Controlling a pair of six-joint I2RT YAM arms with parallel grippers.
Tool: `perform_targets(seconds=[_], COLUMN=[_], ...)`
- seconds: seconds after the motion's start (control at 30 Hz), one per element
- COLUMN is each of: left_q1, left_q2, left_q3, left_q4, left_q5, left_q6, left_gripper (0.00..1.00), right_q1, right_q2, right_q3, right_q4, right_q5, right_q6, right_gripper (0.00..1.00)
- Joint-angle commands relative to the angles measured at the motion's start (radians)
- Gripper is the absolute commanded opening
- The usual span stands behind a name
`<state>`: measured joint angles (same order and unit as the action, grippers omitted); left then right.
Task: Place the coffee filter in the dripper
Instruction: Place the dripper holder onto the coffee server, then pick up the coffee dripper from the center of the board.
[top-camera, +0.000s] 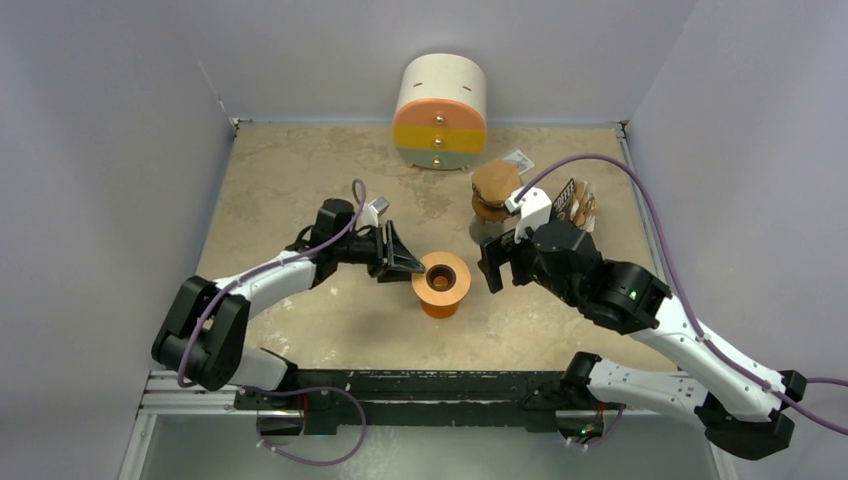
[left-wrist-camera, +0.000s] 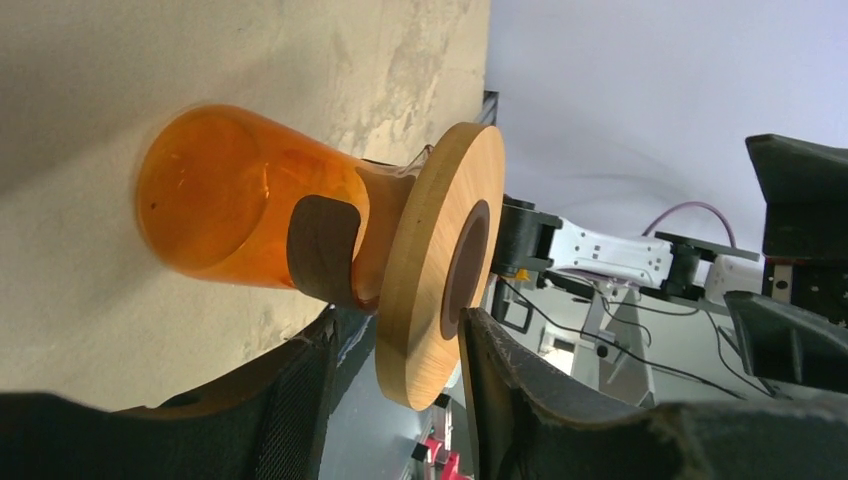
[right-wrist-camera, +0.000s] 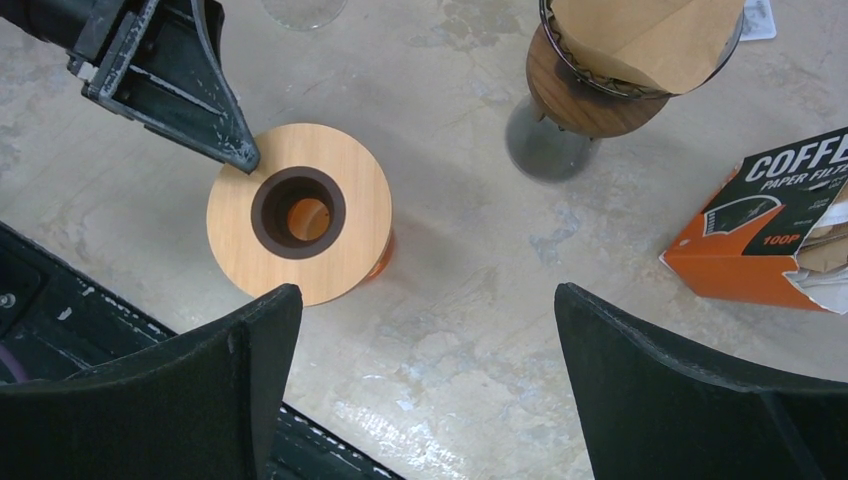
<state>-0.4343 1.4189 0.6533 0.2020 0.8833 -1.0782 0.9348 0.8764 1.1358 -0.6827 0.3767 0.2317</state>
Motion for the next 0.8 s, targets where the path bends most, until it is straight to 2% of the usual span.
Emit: perform_targets(seconds=[0.0, 0.2, 0.3, 0.33, 0.4, 0.57, 0.7, 0.77], left_q1=[-0.004, -0.003, -0.003, -0.001, 0.000, 0.009, 0.015, 0.025], left_q2=[-0.063, -0.086, -0.103, -0.110, -0.105, -0.063, -0.011, 0.028], left_q3=[0.116, 0.239, 0.334, 0.434, 0.510, 0.668, 0.756, 0.801], left_q4=[-0.308, -0.579, -0.737, -0.866, -0.940, -1.044, -1.065, -1.071], left_q5=[-0.073, -0.195, -0.301, -0.427, -0.522, -0.728, -0.846, -0.879], left_q6=[0.182, 0.323, 0.433, 0.516, 0.564, 0.641, 0.694, 0.714], left_gripper=[0.46, 0.48, 0.54, 0.56, 0.58, 0.62, 0.70, 0.70], right_q1=[-0.007, -0.006, -0.006, -0.007, -0.006, -0.006, -0.006, -0.005], right_q2=[-0.011, 0.006, 0.017, 0.031, 0.046, 0.066, 0.123, 0.135], right_q3=[-0.011, 0.019, 0.048, 0.081, 0.112, 0.154, 0.177, 0.169], right_q4=[0.020, -0.003, -0.015, -0.039, -0.069, -0.100, -0.147, -0.154], right_q5=[0.028, 0.065, 0.115, 0.207, 0.236, 0.125, 0.140, 0.155], right_q6=[0.002, 0.012, 0.025, 0.072, 0.109, 0.107, 0.076, 0.059], right_gripper=[0.99, 0.99, 0.99, 0.99, 0.99, 0.99, 0.99, 0.99])
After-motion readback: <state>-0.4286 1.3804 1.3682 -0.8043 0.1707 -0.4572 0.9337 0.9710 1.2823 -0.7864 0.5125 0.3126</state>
